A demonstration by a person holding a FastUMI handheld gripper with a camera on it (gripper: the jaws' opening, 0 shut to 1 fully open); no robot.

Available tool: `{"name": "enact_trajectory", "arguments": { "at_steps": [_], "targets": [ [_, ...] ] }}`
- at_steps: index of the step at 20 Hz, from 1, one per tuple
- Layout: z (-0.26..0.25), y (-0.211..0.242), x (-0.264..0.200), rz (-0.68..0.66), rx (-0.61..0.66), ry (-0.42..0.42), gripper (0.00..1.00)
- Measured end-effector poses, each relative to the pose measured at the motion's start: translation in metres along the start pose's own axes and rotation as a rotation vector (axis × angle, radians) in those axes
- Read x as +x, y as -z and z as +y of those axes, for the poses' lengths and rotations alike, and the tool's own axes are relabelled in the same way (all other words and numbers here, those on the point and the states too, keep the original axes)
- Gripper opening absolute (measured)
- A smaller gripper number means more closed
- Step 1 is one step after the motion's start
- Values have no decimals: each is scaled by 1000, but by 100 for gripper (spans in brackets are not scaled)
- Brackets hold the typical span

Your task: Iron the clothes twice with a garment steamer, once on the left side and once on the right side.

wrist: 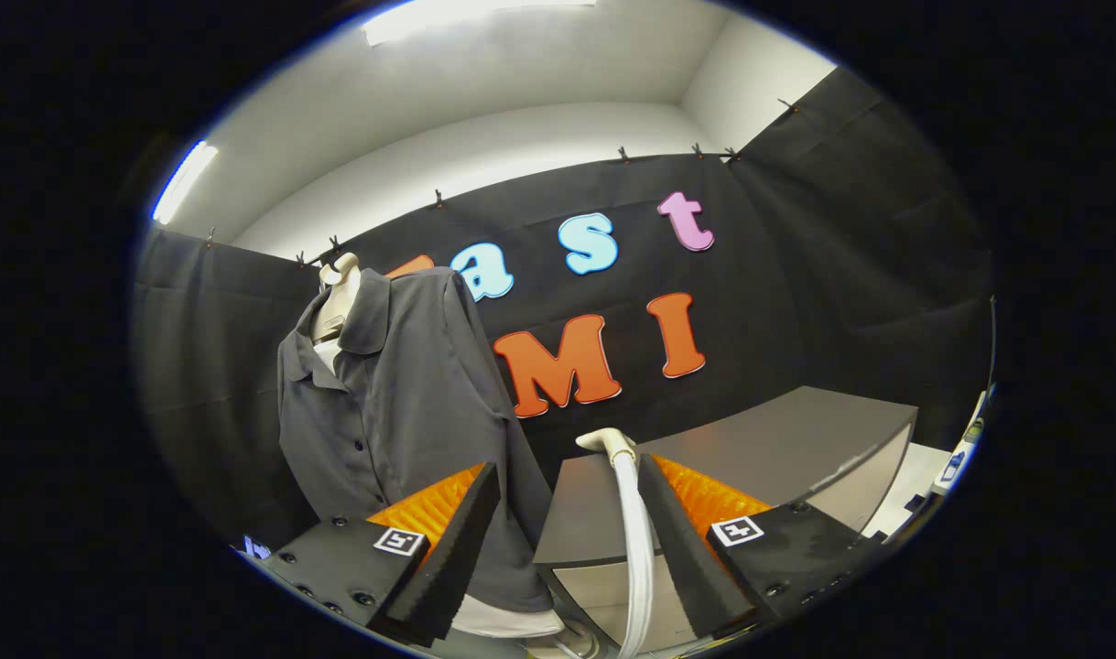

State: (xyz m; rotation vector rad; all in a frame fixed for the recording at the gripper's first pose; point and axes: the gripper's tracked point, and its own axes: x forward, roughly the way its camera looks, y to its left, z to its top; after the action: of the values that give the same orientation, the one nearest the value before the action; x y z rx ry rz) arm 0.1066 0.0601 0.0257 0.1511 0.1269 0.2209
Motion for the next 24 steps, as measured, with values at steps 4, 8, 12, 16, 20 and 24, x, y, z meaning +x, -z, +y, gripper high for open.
{"name": "enact_trajectory", "arguments": {
  "at_steps": [4,8,12,16,20,24],
  "targets": [
    [-22,-3,95,125,21,-20,98],
    [-58,25,191,317,-13,-8,98],
    [-92,84,249,527,-33,47,97],
    [-82,114,266,631,-14,-10,97],
    [-94,134,265,735,12,-23,78],
    [-107,147,259,772,61,-2,53]
  ]
}}
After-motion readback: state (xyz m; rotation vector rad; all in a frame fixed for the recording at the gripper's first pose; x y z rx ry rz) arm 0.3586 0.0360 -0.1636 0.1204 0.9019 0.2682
